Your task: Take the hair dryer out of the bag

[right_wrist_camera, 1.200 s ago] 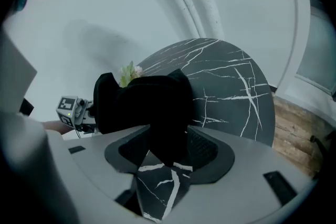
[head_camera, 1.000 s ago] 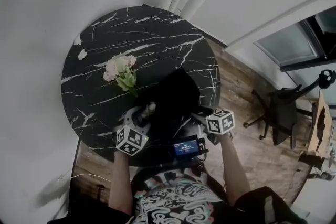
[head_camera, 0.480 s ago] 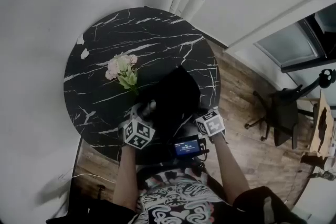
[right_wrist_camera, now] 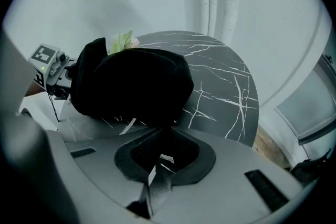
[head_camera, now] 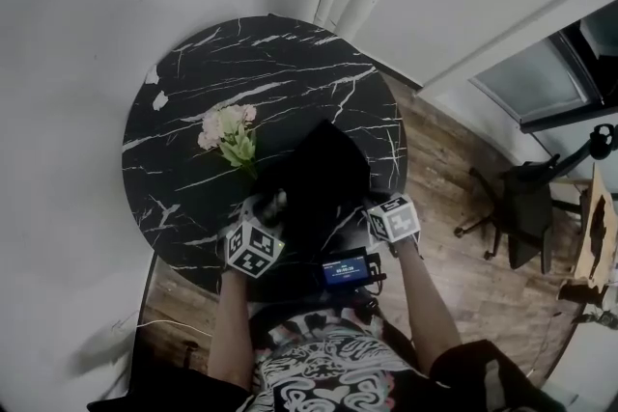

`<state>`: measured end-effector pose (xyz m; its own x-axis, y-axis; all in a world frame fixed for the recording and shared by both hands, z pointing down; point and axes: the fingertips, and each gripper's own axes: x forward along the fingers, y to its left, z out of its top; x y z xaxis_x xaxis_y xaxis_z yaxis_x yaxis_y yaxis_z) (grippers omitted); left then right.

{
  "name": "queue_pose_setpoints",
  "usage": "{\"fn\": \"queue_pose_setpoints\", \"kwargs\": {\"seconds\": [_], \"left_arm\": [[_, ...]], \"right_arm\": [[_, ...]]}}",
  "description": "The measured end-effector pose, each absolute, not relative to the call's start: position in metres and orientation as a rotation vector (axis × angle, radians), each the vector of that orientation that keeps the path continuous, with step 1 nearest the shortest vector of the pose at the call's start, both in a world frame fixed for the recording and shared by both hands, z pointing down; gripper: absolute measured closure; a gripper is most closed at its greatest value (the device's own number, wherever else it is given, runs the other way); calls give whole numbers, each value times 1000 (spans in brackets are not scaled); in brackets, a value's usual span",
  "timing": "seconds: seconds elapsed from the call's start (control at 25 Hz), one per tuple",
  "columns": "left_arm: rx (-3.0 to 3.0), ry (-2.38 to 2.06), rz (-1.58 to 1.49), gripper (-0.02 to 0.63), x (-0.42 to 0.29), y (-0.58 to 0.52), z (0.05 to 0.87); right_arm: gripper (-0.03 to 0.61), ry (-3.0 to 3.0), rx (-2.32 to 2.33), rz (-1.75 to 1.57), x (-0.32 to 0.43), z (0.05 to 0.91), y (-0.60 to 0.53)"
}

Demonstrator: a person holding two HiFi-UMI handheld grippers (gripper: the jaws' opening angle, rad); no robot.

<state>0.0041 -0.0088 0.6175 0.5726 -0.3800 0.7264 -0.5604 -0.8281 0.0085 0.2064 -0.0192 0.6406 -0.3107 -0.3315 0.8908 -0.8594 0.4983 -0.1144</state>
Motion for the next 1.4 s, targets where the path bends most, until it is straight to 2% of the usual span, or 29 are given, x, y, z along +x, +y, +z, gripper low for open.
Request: {"fn": "queue_pose_setpoints", "kwargs": {"seconds": [1.4], "left_arm": [[2539,-781,1113,407,-42,32,608]], "right_arm": [[541,-1772,1143,879,233,651,-30]]}}
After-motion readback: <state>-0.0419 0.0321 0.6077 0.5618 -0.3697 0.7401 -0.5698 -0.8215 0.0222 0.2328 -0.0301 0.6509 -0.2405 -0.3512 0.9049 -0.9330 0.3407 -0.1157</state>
